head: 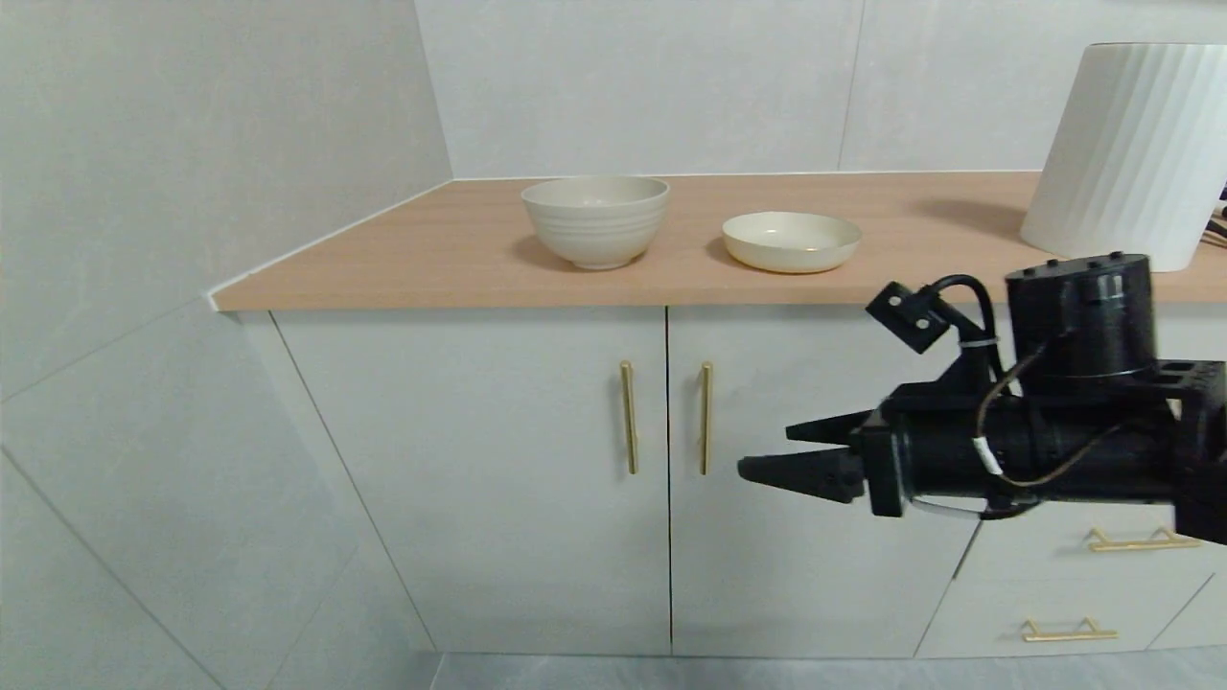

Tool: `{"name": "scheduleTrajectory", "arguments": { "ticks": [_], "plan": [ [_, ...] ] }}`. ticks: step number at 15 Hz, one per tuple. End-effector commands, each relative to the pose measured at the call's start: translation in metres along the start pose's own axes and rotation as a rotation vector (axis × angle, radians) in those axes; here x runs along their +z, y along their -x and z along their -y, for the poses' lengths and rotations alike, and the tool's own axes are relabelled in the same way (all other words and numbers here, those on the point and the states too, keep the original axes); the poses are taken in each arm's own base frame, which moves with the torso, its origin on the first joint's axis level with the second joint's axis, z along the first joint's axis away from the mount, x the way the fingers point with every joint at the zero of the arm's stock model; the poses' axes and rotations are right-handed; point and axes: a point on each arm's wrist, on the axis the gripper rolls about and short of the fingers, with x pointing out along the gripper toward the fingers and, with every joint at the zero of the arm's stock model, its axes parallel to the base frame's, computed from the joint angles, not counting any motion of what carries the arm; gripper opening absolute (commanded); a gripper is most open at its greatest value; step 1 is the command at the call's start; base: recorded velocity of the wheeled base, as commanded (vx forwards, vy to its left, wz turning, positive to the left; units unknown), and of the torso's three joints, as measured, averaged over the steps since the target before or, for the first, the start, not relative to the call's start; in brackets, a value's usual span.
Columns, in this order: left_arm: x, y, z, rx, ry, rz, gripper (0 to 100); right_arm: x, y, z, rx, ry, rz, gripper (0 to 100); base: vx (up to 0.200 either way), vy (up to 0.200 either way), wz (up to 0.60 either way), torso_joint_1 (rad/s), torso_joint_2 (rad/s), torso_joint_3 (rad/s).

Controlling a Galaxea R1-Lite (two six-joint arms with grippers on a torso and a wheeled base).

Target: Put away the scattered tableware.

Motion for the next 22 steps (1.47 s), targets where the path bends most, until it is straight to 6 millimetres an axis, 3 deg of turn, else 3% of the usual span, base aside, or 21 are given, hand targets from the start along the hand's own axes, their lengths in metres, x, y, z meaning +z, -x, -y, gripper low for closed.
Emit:
{"name": "scheduleTrajectory", "arguments": {
  "ticks": [1,5,22],
  "plan": [
    [0.000,0.000,0.000,0.001,0.001,0.000,100,-0.013,-0.049,0.022,0.002,-0.076,-0.034,100,0.000,0.000,0.00,0.000,0.00,0.000],
    [0.000,0.000,0.000,-0.001,0.001,0.000,100,-0.018,-0.074,0.038,-0.037,-0.051,0.094,100,0.000,0.000,0.00,0.000,0.00,0.000],
    [0.000,0.000,0.000,-0.001,-0.001,0.000,100,-0.035,-0.121,0.065,-0.094,-0.147,0.213,100,0.000,0.000,0.00,0.000,0.00,0.000]
  ]
}}
